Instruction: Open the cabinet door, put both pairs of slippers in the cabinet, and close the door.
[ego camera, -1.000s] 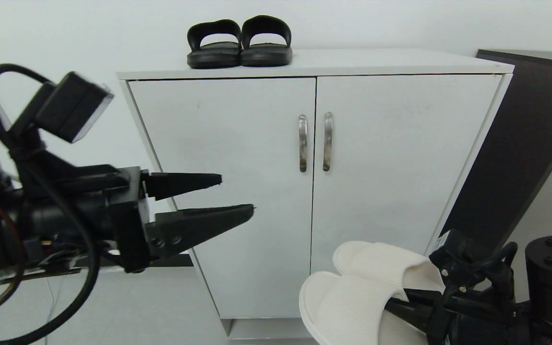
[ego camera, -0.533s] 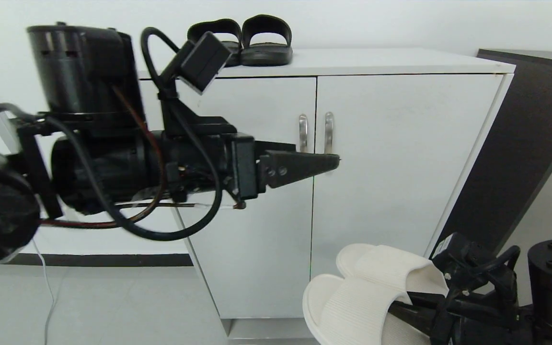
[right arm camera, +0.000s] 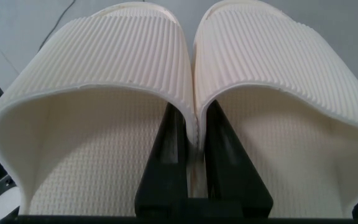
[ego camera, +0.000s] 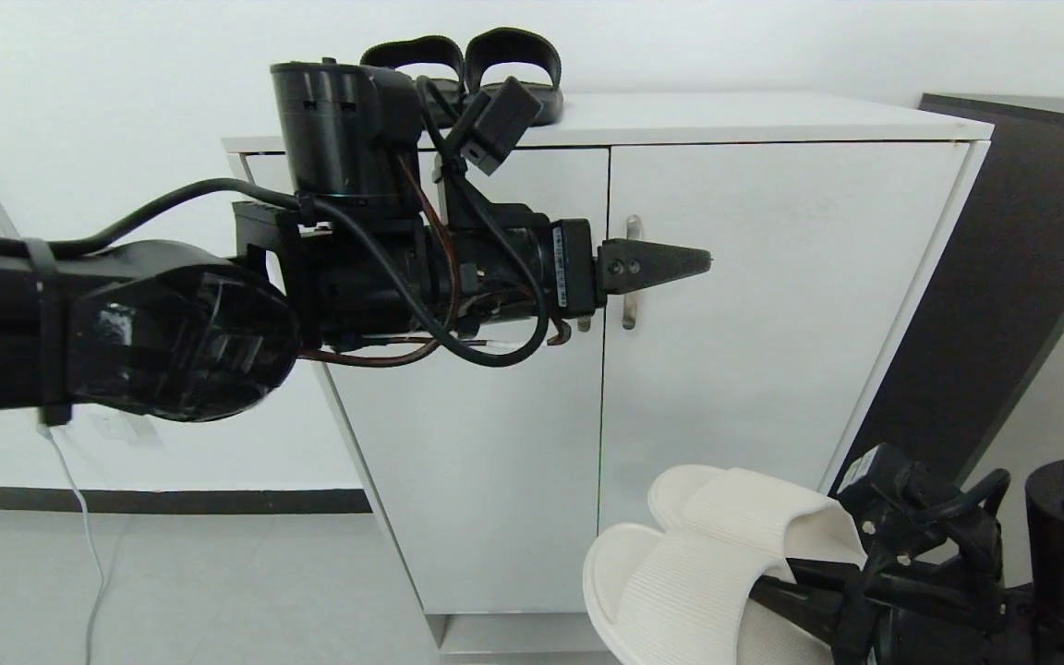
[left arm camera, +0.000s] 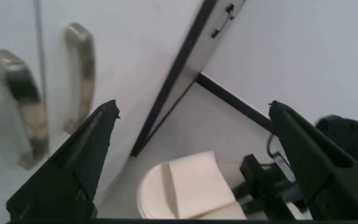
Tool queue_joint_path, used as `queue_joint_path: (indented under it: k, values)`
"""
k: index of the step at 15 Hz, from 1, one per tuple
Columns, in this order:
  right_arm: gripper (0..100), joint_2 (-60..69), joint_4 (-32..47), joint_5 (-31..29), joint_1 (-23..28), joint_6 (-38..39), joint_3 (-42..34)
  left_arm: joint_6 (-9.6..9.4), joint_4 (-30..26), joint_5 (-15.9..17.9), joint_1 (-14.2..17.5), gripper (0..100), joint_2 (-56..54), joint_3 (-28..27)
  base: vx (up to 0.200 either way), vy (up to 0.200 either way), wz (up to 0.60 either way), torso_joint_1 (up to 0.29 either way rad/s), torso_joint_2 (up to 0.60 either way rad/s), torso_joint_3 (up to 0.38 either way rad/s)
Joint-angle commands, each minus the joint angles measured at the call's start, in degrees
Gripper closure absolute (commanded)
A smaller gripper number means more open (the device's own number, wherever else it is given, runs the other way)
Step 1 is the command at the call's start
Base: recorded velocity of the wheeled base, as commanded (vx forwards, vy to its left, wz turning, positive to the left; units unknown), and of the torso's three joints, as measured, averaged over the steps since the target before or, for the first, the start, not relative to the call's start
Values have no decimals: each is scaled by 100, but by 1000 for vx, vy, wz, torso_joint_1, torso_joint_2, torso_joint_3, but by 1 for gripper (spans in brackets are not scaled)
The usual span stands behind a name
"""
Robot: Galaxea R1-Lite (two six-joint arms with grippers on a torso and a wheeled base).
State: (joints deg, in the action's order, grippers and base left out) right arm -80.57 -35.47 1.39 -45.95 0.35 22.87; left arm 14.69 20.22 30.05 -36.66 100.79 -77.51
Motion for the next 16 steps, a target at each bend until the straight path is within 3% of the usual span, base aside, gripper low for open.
queue_joint_path:
  k: [1, 6, 16]
  values:
    - [100, -3, -3, 10, -11, 9, -2, 8, 105, -105, 1, 0, 274, -115, 0, 0, 0, 0, 0, 0]
    - [100, -29, -3, 10, -2, 9, 7, -28, 148, -614, 9, 0, 389, -388, 0, 0, 0, 0, 0, 0]
    - [100, -29, -3, 19, -11, 9, 16, -19, 148, -790, 9, 0, 1021, -757, 0, 0, 0, 0, 0, 0]
